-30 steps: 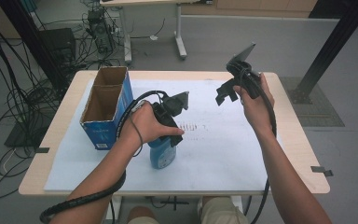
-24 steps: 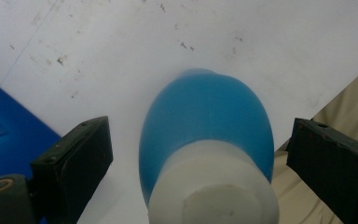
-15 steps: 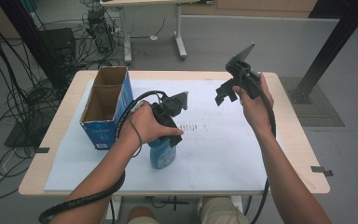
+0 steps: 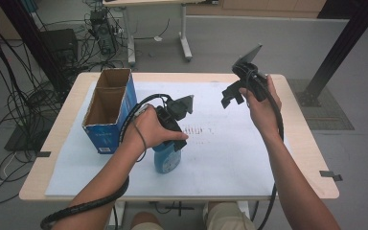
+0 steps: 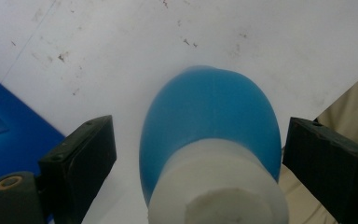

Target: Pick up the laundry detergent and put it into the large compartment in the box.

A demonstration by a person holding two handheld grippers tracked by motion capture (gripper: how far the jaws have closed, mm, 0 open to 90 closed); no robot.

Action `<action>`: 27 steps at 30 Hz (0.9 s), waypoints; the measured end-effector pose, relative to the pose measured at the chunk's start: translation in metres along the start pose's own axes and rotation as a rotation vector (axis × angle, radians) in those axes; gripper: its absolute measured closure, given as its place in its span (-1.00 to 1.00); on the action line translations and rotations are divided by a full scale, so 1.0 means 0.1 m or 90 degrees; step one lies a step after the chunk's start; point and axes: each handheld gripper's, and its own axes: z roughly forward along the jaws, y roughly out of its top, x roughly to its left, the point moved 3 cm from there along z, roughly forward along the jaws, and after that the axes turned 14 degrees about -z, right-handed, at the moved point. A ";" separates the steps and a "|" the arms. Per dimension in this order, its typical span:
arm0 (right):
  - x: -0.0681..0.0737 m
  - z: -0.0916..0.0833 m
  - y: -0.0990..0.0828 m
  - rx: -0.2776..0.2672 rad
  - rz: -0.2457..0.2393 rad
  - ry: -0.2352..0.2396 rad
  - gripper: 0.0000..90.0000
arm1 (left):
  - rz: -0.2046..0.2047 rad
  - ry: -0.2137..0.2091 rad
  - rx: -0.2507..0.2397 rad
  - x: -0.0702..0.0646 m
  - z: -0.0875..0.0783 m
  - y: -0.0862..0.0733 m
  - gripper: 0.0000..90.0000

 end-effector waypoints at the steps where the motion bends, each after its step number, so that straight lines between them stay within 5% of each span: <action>1: 0.00 0.00 0.00 0.000 0.000 0.000 -0.88 | -0.001 0.001 0.000 0.00 0.00 0.00 -0.76; 27: -0.03 0.00 -0.01 -0.002 0.001 -0.001 -0.88 | 0.004 0.004 0.010 0.01 0.08 0.03 -0.54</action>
